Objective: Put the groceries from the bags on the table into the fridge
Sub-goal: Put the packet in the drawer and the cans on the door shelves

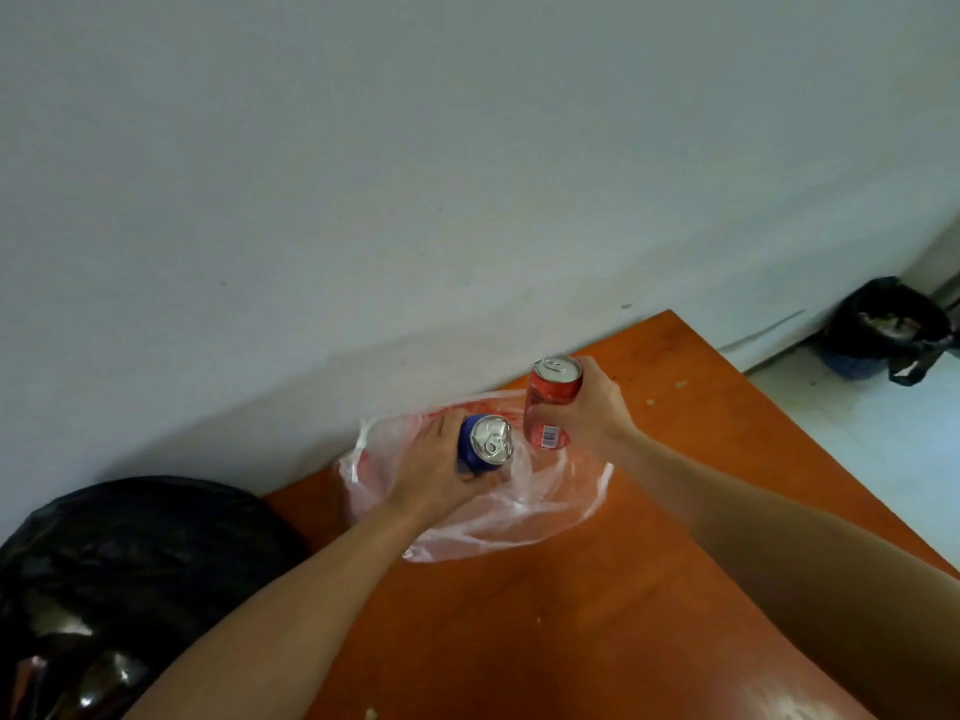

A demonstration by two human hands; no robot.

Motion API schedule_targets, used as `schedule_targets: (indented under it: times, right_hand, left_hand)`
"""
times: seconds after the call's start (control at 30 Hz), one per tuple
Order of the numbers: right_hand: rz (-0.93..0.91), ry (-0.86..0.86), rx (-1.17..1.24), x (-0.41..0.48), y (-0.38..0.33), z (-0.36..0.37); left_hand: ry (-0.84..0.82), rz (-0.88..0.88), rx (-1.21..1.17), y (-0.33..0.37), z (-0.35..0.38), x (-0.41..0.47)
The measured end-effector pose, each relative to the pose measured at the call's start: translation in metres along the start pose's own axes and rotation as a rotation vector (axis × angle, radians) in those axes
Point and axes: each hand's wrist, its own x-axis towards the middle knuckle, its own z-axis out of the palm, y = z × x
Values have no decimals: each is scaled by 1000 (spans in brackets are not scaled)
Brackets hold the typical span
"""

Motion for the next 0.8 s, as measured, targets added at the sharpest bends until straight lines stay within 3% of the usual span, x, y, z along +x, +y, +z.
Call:
schedule_targets:
  times: [0.17, 0.33, 0.57, 0.8]
  right_hand:
    - [-170, 123, -147, -60, -33, -29]
    - [-244, 296, -327, -148, -35, -74]
    - [-144, 472, -538, -281, 0, -169]
    - [49, 722, -592, -430, 65, -277]
  left_hand:
    - [155, 114, 58, 26, -32, -32]
    - [206, 292, 90, 67, -51, -66]
    - [95, 578, 142, 167, -29, -95]
    - [4, 868, 136, 322, 37, -133]
